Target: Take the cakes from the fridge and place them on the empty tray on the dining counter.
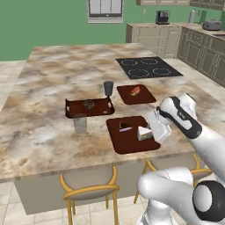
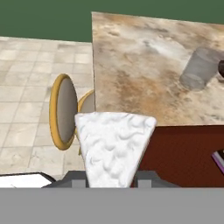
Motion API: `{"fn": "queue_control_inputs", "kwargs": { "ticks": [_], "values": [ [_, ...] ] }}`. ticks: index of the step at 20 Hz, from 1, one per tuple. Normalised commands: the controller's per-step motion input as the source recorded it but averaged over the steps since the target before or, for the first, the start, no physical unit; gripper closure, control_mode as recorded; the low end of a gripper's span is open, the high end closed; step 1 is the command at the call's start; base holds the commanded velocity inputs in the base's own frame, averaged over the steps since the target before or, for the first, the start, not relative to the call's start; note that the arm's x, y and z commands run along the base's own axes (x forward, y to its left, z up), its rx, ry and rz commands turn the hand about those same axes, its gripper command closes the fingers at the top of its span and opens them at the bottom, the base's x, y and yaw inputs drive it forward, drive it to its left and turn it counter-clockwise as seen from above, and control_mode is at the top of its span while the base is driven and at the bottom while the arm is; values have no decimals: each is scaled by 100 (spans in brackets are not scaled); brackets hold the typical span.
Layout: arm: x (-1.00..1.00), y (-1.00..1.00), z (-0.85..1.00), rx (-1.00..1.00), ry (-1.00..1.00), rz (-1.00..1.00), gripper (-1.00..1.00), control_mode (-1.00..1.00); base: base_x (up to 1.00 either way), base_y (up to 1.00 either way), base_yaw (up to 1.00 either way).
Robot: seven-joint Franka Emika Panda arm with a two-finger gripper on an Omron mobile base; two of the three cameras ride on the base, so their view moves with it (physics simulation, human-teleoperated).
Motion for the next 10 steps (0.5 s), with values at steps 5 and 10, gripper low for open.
{"fn": "queue_control_inputs", "kwargs": {
  "ticks": [5, 10],
  "values": [
    [42, 0, -39, 0, 7, 2, 100, -100, 0, 0, 0],
    [40, 0, -42, 0, 1, 1, 100, -100, 0, 0, 0]
  ]
}}
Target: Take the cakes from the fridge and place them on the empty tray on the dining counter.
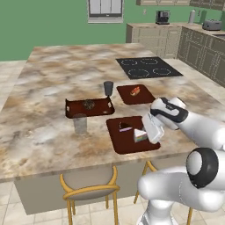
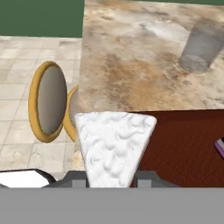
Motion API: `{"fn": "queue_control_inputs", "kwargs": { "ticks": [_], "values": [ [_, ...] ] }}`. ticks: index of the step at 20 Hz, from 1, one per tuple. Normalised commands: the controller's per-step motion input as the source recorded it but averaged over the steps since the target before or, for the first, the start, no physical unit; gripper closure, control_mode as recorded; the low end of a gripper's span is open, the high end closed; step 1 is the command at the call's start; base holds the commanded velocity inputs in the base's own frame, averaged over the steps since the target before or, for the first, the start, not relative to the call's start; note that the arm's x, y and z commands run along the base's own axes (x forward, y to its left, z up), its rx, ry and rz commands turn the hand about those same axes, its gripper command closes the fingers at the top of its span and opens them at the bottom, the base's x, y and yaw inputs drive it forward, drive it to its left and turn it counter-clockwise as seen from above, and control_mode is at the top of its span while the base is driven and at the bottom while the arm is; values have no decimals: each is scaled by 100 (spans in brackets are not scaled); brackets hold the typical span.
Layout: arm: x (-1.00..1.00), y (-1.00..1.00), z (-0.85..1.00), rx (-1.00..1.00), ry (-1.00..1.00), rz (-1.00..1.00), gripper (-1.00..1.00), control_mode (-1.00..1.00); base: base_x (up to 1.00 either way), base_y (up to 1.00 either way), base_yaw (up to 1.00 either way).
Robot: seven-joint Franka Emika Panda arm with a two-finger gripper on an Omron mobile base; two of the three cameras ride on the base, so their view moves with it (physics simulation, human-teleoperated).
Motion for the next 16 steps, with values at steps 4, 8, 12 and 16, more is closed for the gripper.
{"fn": "queue_control_inputs", "kwargs": {
  "ticks": [4, 8, 12, 16],
  "values": [
    [43, 0, -40, 0, 0, 0, 100, -100, 0, 0, 0],
    [38, 0, -38, 0, 0, 0, 100, -100, 0, 0, 0],
    [35, 0, -34, 0, 0, 0, 100, -100, 0, 0, 0],
    [38, 0, -30, 0, 0, 0, 100, -100, 0, 0, 0]
  ]
}}
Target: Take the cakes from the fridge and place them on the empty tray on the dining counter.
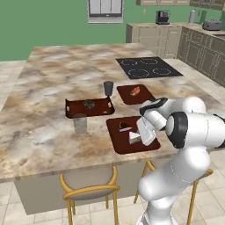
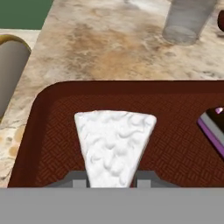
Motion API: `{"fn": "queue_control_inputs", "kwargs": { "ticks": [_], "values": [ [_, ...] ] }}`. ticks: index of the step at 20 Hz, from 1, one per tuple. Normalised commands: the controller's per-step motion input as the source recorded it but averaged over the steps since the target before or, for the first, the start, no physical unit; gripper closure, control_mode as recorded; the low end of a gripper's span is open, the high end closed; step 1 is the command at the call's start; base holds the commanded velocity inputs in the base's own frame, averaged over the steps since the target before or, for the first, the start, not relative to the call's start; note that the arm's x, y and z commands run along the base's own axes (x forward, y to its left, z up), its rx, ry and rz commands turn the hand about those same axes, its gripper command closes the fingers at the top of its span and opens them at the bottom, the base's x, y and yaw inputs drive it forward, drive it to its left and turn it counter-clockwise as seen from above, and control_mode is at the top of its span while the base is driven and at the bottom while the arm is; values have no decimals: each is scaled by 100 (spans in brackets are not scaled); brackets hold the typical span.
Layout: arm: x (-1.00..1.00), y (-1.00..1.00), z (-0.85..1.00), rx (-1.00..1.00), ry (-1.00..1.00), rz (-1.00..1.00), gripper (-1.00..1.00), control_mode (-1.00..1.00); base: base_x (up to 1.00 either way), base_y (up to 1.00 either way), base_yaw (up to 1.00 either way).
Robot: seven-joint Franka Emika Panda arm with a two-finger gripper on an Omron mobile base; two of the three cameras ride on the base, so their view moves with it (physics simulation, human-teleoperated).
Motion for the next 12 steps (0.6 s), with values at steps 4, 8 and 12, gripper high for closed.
{"fn": "queue_control_inputs", "kwargs": {
  "ticks": [4, 8, 12],
  "values": [
    [38, 0, -29, 0, 0, 0, 100, -100, 0, 0, 0],
    [31, 0, -28, 0, 0, 0, 100, -100, 0, 0, 0],
    [23, 0, -25, 0, 0, 1, 100, -100, 0, 0, 0]
  ]
}}
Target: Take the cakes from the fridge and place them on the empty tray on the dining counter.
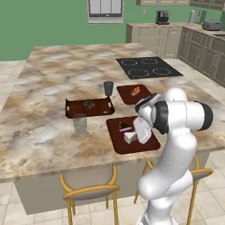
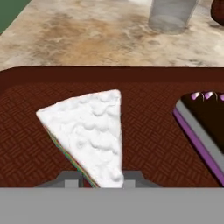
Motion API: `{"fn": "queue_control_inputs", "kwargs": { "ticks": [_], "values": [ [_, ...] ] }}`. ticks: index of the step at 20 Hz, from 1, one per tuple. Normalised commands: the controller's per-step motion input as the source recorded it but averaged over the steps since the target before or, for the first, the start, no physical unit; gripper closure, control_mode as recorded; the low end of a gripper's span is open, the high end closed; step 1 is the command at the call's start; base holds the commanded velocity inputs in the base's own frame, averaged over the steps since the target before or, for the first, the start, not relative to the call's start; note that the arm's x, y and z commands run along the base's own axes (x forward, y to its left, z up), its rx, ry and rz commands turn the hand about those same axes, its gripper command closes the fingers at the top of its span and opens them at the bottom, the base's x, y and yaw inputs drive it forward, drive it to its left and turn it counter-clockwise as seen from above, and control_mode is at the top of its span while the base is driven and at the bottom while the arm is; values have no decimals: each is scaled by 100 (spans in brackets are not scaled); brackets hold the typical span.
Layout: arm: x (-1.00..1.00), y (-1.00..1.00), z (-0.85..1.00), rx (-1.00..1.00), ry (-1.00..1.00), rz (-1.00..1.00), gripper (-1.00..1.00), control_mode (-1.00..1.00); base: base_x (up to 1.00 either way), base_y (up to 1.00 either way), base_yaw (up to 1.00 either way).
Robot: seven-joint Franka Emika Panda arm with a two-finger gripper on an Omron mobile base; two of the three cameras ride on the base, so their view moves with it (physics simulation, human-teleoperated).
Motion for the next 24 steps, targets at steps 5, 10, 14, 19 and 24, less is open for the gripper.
{"fn": "queue_control_inputs", "kwargs": {
  "ticks": [5, 10, 14, 19, 24],
  "values": [
    [-2, -15, -16, 0, 0, 1, -100, -100, 0, 0, 0],
    [-12, -47, 3, 0, -2, 0, -100, -100, 0, 0, 0],
    [-2, -40, 55, 3, -2, 1, -100, -100, 0, 0, 0],
    [-12, -4, 97, 0, -13, 6, -100, -100, 0, 0, 0],
    [-51, -3, 98, 0, -17, 3, -100, -100, 0, 0, 0]
  ]
}}
